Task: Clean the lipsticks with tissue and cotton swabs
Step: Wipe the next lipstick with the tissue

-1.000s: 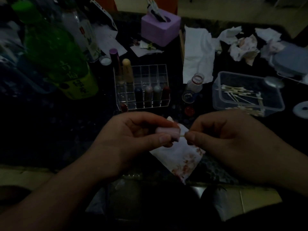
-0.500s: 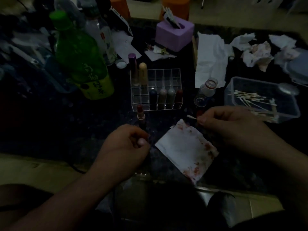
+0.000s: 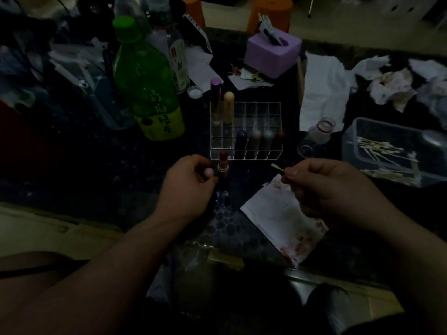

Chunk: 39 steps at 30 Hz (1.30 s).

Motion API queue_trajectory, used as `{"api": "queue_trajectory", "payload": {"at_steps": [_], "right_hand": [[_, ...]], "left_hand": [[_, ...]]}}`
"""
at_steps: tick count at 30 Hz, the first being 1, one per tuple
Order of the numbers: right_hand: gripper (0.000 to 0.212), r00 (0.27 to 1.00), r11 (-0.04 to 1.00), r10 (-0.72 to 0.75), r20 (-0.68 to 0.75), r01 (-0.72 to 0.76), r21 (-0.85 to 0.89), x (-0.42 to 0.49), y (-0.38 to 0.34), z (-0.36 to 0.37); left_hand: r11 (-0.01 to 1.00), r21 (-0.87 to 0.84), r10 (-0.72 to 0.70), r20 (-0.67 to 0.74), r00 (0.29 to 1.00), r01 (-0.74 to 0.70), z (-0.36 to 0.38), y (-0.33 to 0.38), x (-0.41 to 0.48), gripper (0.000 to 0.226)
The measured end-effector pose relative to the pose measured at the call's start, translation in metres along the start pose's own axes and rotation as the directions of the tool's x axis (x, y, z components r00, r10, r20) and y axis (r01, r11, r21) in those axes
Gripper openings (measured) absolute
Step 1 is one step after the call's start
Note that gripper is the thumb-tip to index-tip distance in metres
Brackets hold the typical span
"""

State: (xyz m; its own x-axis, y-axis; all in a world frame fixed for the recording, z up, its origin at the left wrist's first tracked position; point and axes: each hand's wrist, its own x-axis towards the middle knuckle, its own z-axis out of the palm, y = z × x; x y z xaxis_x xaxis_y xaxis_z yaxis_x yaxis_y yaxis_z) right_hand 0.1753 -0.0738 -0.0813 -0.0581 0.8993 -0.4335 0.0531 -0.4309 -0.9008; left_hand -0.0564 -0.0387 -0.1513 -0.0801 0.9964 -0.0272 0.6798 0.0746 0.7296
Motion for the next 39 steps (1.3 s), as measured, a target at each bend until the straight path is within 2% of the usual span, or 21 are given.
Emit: {"api": "queue_trajectory", "payload": {"at_steps": [7, 14, 16, 18, 20, 22, 23, 26, 28, 30, 34, 39], "right_hand": [[0.024, 1.0, 0.999, 0.006, 0.02, -0.007, 0.033, -0.002, 0.002, 0.001], [0.025, 0.999, 0.999, -0.002, 0.051, 0.0, 0.035, -0.005, 0.006, 0.001], [0.025, 0.999, 0.999, -0.01, 0.044, 0.008, 0.043, -0.006, 0.005, 0.0], [0.025, 0.999, 0.998, -0.039, 0.033, 0.037, 0.049, -0.007, 0.004, -0.001], [0.025, 0.995, 0.994, -0.096, 0.008, 0.095, 0.059, -0.009, 0.001, -0.003], [0.024, 0.985, 0.981, -0.172, -0.027, 0.174, 0.088, -0.013, -0.004, -0.004], [0.022, 0.977, 0.971, -0.212, -0.039, 0.215, 0.103, -0.016, -0.007, -0.004], [0.016, 0.95, 0.939, -0.31, -0.035, 0.312, 0.142, -0.026, -0.013, -0.002], [0.015, 0.939, 0.931, -0.343, -0.03, 0.344, 0.123, -0.032, -0.015, 0.0], [0.015, 0.932, 0.927, -0.361, -0.015, 0.361, 0.104, -0.038, -0.017, 0.001], [0.013, 0.936, 0.932, -0.352, -0.01, 0.352, 0.092, -0.041, -0.016, -0.003], [0.012, 0.947, 0.945, -0.319, -0.042, 0.321, 0.057, -0.039, -0.018, -0.014]], "left_hand": [[0.997, 0.013, 0.079, 0.017, 0.997, -0.079, 0.009, -0.003, 0.003, 0.045], [0.995, 0.057, 0.086, -0.024, 0.996, -0.085, 0.019, -0.005, 0.009, 0.021], [0.995, 0.042, 0.088, -0.06, 0.994, -0.085, 0.012, 0.003, 0.009, 0.02], [0.997, -0.007, 0.081, -0.11, 0.991, -0.082, -0.002, 0.018, 0.006, 0.026], [0.985, -0.152, 0.066, -0.125, 0.99, -0.085, -0.022, 0.038, 0.0, 0.027], [0.936, -0.349, 0.038, -0.026, 0.999, -0.045, -0.04, 0.059, -0.008, 0.024], [0.894, -0.448, 0.028, 0.084, 0.996, 0.013, -0.045, 0.069, -0.013, 0.023], [0.653, -0.69, 0.026, 0.432, 0.901, 0.312, -0.039, 0.09, -0.03, 0.026], [0.551, -0.72, 0.055, 0.535, 0.843, 0.422, -0.029, 0.097, -0.038, 0.027], [0.505, -0.727, 0.086, 0.579, 0.811, 0.465, -0.023, 0.1, -0.041, 0.031], [0.49, -0.748, 0.138, 0.573, 0.808, 0.447, -0.019, 0.102, -0.04, 0.029], [0.549, -0.727, 0.166, 0.579, 0.798, 0.413, -0.016, 0.098, -0.037, 0.028]]}}
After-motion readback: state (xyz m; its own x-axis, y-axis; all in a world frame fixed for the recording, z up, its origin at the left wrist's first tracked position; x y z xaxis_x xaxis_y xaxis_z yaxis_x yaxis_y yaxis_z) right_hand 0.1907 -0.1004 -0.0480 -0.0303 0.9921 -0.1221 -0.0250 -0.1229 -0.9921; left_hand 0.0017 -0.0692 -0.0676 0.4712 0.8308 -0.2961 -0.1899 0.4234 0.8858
